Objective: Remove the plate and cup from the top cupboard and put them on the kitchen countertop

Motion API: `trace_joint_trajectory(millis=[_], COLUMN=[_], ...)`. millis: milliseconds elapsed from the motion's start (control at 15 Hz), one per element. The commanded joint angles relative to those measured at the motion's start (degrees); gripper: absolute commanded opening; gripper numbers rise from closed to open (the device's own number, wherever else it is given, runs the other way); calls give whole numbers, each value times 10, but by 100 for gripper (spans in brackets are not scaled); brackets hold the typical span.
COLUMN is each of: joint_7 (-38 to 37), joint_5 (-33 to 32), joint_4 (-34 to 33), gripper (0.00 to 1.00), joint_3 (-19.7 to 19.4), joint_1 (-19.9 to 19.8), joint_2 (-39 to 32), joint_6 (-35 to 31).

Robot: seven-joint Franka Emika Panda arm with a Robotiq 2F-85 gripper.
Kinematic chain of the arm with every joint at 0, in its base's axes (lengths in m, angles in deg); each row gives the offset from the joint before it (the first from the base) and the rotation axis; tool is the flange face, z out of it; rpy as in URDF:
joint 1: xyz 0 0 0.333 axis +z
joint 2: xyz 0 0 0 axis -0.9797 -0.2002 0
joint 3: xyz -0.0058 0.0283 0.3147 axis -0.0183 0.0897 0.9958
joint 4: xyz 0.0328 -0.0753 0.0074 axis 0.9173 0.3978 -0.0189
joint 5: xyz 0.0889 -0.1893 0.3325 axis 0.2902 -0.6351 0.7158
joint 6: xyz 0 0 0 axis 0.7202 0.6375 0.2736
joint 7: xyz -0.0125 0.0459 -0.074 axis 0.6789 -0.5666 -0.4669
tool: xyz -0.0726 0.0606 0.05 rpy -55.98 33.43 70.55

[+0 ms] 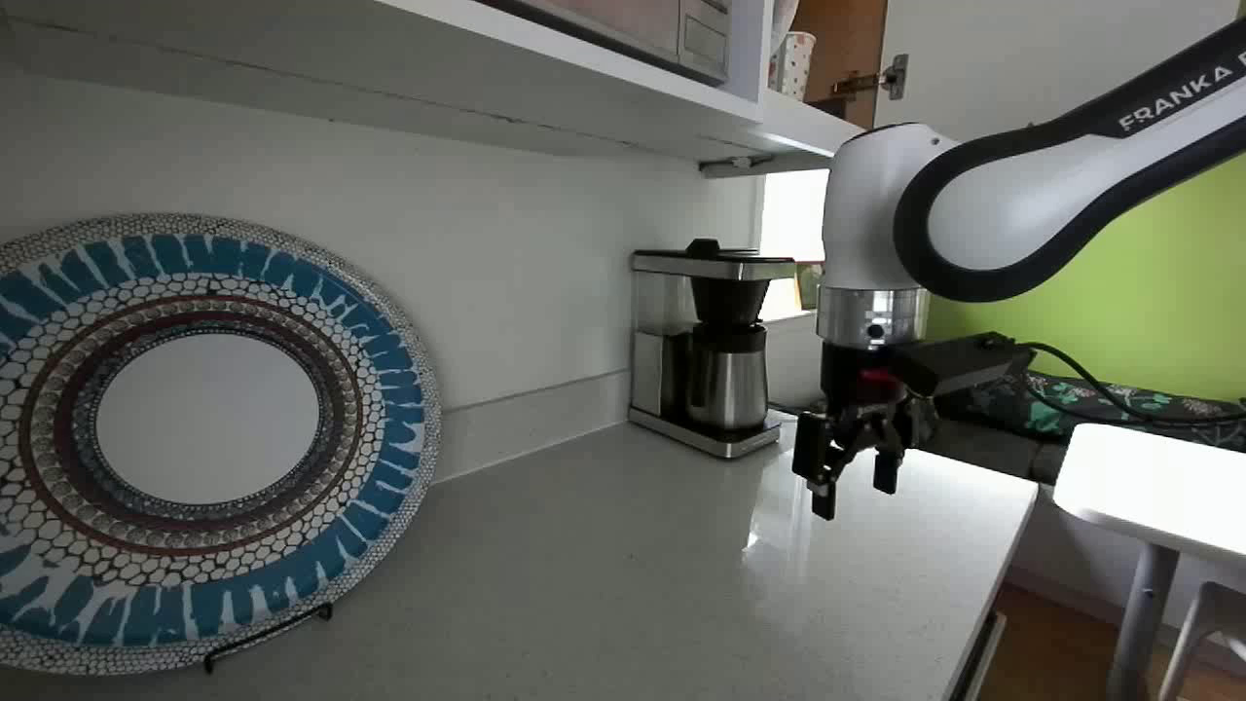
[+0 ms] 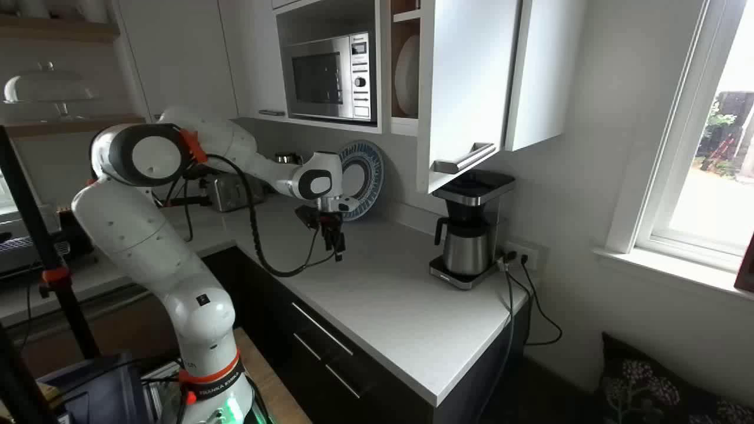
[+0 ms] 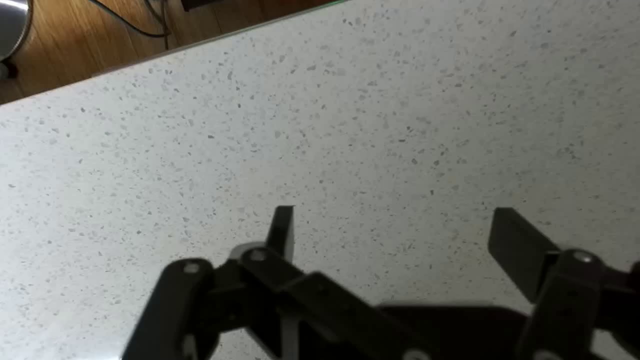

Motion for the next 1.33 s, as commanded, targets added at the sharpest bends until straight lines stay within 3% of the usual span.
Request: trace_joint_trajectory(millis=[0,267,667,1267], joint_7=[-2,-2,-25,-33], joint_5=[-3,-3,-131,-334], joint_4=[-1,-1,-36,-135], gripper=[100,100,100,100], joint_3=[-8,-8,-3,23], joint_1=[8,8,-27,-77], joint_2=[-1,-1,79,147], joint_6=[1,1,35,11])
